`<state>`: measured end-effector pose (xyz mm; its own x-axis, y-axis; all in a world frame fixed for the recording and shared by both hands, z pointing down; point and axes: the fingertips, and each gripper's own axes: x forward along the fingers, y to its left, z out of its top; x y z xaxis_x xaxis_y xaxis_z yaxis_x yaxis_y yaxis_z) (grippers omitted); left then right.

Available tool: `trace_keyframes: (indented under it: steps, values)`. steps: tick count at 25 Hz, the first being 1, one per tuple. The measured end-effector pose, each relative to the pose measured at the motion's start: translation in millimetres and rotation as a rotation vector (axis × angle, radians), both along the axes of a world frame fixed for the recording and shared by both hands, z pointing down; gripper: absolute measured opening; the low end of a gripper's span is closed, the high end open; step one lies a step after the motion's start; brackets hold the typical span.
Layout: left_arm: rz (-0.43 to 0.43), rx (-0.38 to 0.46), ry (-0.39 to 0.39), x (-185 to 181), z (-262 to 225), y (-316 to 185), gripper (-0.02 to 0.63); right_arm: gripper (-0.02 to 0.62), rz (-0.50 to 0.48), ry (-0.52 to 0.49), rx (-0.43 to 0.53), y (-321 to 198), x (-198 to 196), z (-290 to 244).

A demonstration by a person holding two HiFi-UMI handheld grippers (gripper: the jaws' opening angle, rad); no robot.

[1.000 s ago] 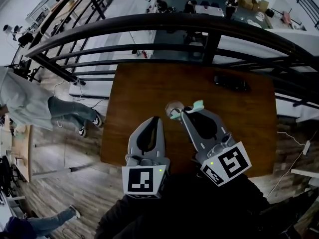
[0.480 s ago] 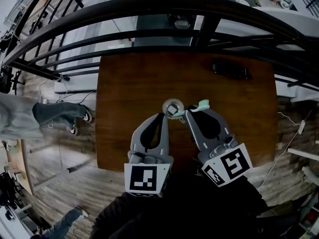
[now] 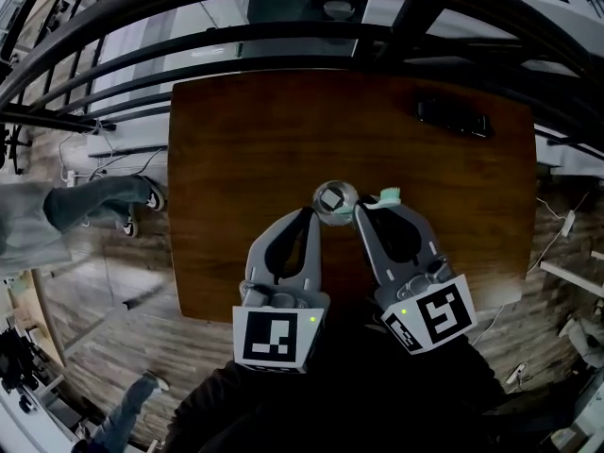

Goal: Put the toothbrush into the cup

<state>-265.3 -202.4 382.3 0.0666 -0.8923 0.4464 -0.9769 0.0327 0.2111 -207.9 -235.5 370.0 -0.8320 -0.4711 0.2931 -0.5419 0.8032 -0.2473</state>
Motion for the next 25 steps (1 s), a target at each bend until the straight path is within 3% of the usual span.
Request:
trace_keyframes:
  steps: [12, 18, 25]
  values:
    - [0.037, -0.087, 0.047, -6.4, 53.6, -3.0, 0.008, 0.031, 0.000, 0.083, -0.094, 3.8, -8.9, 63.0]
    - [0.045, -0.118, 0.064, -10.3, 60.8, -2.4, 0.008, 0.037, 0.010, 0.069, -0.115, 4.6, -13.8, 66.5]
    - [0.051, -0.123, 0.067, -14.1, 60.4, -1.3, 0.008, 0.096, -0.009, 0.085, -0.131, 10.0, -20.8, 71.7]
